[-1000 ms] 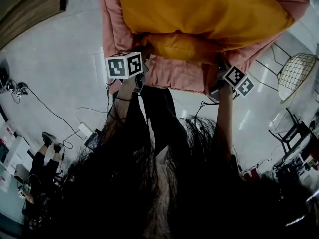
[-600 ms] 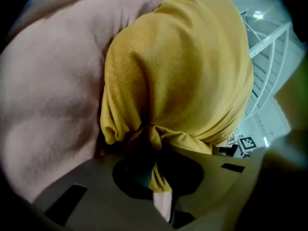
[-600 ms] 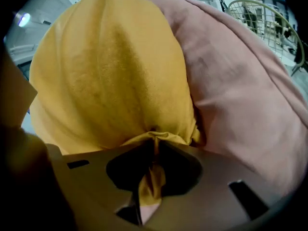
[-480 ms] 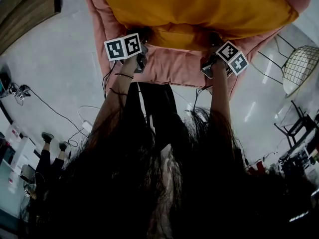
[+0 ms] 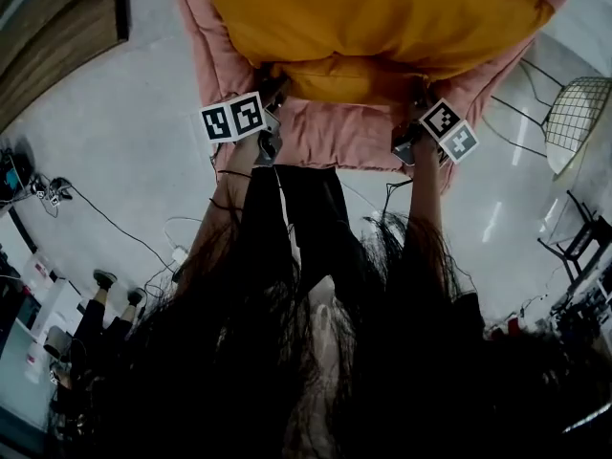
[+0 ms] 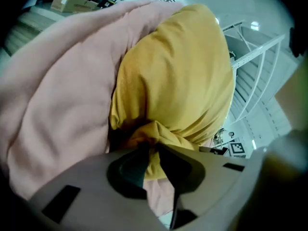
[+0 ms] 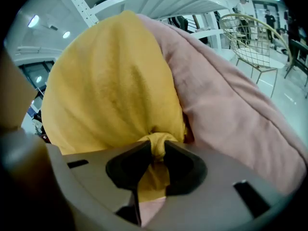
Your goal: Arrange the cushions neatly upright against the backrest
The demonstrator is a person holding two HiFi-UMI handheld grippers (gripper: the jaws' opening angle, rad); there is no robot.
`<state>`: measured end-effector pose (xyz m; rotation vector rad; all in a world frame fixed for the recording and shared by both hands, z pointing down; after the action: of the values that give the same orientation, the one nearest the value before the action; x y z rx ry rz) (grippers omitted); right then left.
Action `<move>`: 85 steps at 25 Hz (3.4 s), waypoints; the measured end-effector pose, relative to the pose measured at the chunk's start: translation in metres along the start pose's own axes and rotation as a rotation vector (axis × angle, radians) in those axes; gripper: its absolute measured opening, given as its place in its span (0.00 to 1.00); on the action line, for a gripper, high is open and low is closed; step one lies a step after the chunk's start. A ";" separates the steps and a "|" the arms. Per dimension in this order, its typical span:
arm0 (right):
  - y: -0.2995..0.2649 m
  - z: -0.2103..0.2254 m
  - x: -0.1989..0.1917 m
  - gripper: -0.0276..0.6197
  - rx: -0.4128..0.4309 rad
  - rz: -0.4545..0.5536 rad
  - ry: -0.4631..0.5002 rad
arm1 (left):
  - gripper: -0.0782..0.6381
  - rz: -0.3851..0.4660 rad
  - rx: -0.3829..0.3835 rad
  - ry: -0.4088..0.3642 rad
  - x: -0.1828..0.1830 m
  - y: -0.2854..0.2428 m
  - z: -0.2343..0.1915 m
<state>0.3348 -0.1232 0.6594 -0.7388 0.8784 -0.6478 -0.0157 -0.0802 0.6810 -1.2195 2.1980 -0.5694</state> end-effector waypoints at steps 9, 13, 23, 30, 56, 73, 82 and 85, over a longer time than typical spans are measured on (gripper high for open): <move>0.050 0.003 -0.001 0.39 0.007 0.086 -0.079 | 0.40 0.082 -0.093 -0.101 0.006 0.074 0.042; 0.087 -0.016 -0.007 0.39 0.034 0.105 -0.046 | 0.40 0.096 -0.162 -0.228 0.021 0.110 0.066; 0.210 -0.142 -0.029 0.39 0.247 0.238 0.279 | 0.39 0.187 -0.338 -0.572 0.049 0.230 0.133; 0.284 -0.230 -0.074 0.35 0.408 0.326 0.397 | 0.36 0.308 -0.348 -0.679 0.047 0.323 0.147; 0.389 -0.296 -0.182 0.18 0.535 0.368 0.639 | 0.21 0.282 -0.379 -0.796 -0.062 0.408 0.158; 0.480 -0.186 -0.239 0.18 0.600 0.361 0.651 | 0.21 0.299 -0.307 -0.850 -0.197 0.419 0.219; 0.513 -0.166 -0.276 0.18 0.650 0.352 0.689 | 0.21 0.289 -0.285 -0.909 -0.253 0.431 0.234; 0.520 -0.162 -0.285 0.18 0.661 0.350 0.693 | 0.21 0.292 -0.280 -0.917 -0.264 0.436 0.236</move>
<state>0.1606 0.3474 0.3048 0.2633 1.2872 -0.8271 -0.0215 0.3415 0.3104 -0.9720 1.6133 0.3814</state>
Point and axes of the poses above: the fingertips, and each gripper's own axes: y backward along the fingers, z to its right, x out of its top, the point moved 7 cm from there along y, backward along the fingers
